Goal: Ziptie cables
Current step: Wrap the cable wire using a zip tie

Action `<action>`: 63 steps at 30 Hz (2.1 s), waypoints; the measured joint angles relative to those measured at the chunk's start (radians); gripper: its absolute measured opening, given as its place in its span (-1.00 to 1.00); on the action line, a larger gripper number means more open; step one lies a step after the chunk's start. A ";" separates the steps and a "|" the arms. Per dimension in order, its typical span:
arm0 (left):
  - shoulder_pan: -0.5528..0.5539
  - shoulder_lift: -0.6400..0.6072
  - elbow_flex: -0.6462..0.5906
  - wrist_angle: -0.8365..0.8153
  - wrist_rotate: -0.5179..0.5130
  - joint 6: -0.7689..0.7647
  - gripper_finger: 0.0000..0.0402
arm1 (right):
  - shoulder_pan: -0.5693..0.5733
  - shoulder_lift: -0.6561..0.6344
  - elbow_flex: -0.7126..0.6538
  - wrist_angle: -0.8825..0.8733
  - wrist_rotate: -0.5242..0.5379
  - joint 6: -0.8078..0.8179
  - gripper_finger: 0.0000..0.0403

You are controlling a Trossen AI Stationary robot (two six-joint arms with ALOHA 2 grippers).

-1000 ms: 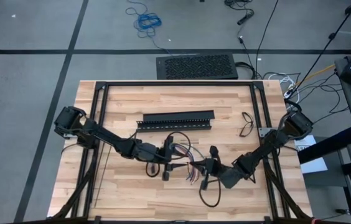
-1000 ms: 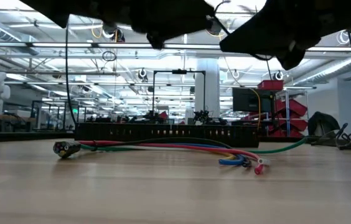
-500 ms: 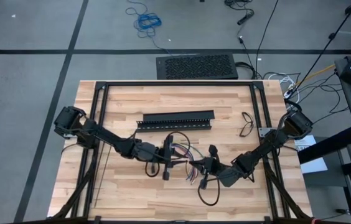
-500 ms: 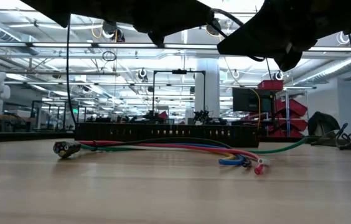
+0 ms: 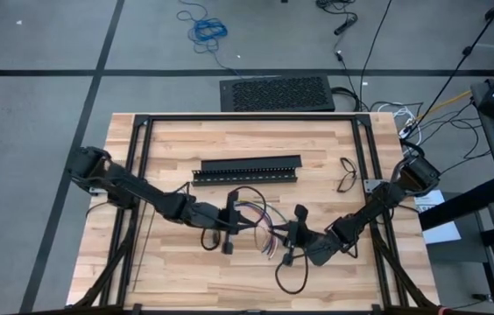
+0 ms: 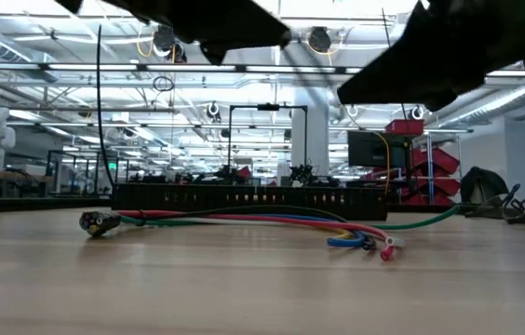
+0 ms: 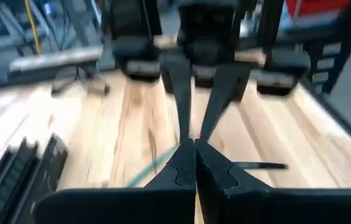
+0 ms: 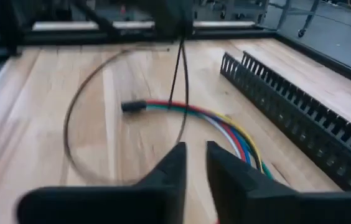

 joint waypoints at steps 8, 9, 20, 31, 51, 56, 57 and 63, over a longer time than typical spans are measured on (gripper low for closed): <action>-0.070 -0.128 0.174 -0.529 -0.043 -0.127 -1.00 | -0.041 0.000 0.001 -0.146 -0.122 -0.015 -0.17; -0.086 -0.135 0.200 -0.597 -0.063 -0.157 -1.00 | -0.069 0.000 0.003 -0.147 -0.181 -0.040 -0.16; -0.356 -0.116 0.209 -0.905 -0.471 -0.761 -1.00 | -0.448 0.004 0.183 -0.220 -0.775 -0.461 -0.28; -0.463 0.068 0.208 -1.069 -0.518 -1.274 -1.00 | -0.573 0.254 0.493 -0.458 -1.041 -0.751 -0.29; -0.477 0.161 0.207 -1.167 -0.460 -1.598 -1.00 | -0.661 0.541 0.762 -0.548 -1.126 -1.031 -0.33; -0.485 0.161 0.207 -1.242 -0.441 -1.676 -1.00 | -0.680 0.566 0.777 -0.597 -1.177 -1.039 -0.71; -0.485 0.161 0.207 -1.256 -0.441 -1.686 -1.00 | -0.687 0.570 0.777 -0.603 -1.206 -1.038 -0.82; -0.472 0.161 0.207 -1.266 -0.461 -1.689 -1.00 | -0.706 0.570 0.774 -0.610 -1.260 -0.988 -0.96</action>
